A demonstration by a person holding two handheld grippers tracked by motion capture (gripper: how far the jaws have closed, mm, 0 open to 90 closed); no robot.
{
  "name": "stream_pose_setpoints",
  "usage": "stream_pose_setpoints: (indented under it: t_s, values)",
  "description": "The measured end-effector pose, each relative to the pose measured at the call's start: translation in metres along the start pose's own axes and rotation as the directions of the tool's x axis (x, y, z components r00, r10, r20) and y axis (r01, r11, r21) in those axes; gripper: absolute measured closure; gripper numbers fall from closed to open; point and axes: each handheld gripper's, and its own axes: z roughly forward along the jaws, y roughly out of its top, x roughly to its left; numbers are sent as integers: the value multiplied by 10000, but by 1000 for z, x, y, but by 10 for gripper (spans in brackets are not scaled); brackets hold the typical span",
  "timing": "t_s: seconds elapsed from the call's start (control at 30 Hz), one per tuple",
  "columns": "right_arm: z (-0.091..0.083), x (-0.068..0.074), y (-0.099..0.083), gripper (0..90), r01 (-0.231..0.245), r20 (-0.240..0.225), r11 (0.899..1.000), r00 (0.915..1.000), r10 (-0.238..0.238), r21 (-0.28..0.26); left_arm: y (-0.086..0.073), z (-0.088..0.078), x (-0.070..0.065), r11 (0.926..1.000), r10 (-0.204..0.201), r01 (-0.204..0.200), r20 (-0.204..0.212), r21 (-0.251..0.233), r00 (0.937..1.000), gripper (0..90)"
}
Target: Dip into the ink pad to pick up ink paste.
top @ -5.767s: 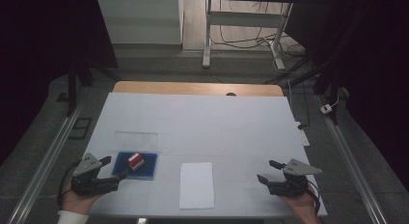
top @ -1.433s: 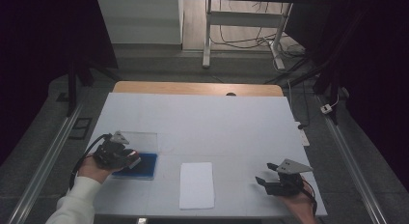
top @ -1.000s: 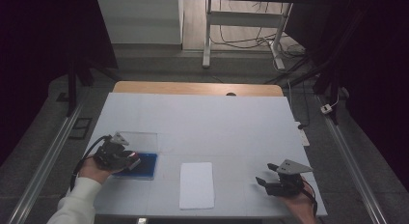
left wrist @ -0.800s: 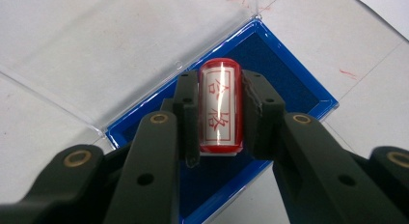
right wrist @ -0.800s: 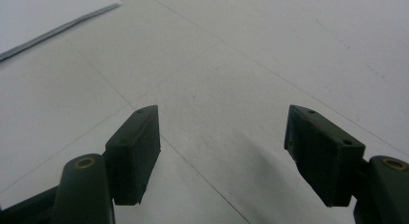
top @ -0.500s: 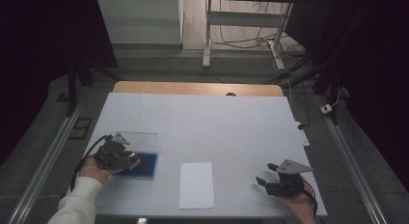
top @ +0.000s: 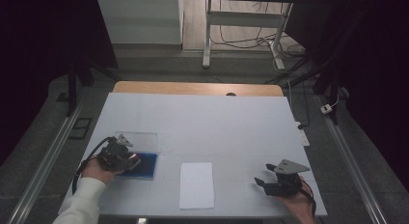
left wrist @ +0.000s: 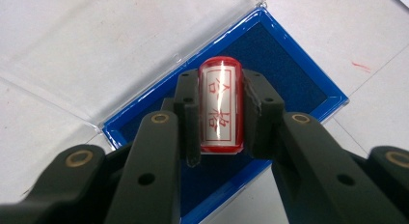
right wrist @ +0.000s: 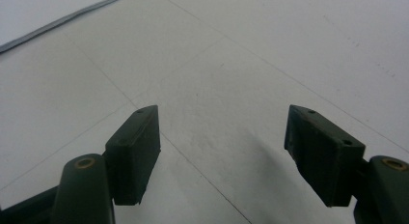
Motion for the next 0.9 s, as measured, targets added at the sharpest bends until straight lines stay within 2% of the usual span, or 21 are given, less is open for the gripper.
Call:
stream_pose_setpoints:
  t_s: [0.57, 0.7, 0.9]
  values:
    - [1, 1, 1, 282, 30, 34, 10000, 10000, -30, 67, -1, 0, 0, 10000, 26, -26, -13, -85, 10000, 711]
    - [1, 1, 1, 282, 20, 89, 10000, 10000, -20, 39, -3, 0, 2, 9997, -11, 14, 90, -230, 10000, 709]
    - [-2, -1, 0, 281, -34, 91, 10000, 10000, 35, -44, -6, -6, 7, 9977, -117, 148, 481, -657, 9988, 704]
